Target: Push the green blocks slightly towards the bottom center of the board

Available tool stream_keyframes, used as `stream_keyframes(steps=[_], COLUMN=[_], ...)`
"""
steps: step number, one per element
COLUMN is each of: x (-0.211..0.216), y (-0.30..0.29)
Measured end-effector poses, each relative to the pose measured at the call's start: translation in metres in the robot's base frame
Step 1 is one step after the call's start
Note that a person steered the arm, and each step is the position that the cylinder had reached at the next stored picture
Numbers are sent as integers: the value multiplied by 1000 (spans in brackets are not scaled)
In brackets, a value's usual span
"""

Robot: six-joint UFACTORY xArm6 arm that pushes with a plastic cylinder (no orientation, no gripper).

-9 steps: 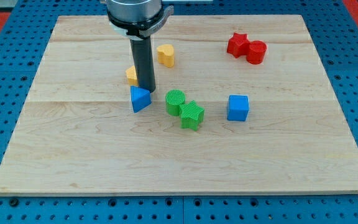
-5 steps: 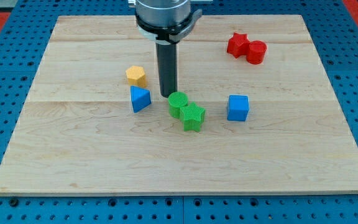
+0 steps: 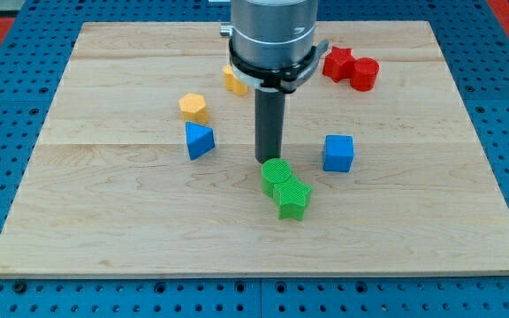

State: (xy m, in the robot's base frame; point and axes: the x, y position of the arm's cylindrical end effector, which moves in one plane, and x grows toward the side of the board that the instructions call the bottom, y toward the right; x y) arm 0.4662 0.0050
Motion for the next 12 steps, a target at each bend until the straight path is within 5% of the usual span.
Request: stream_keyframes(steps=[2, 3, 4, 6, 9, 12], x=[-57, -82, -82, -9, 9, -19], y=[-15, 28, 102, 181, 94, 96])
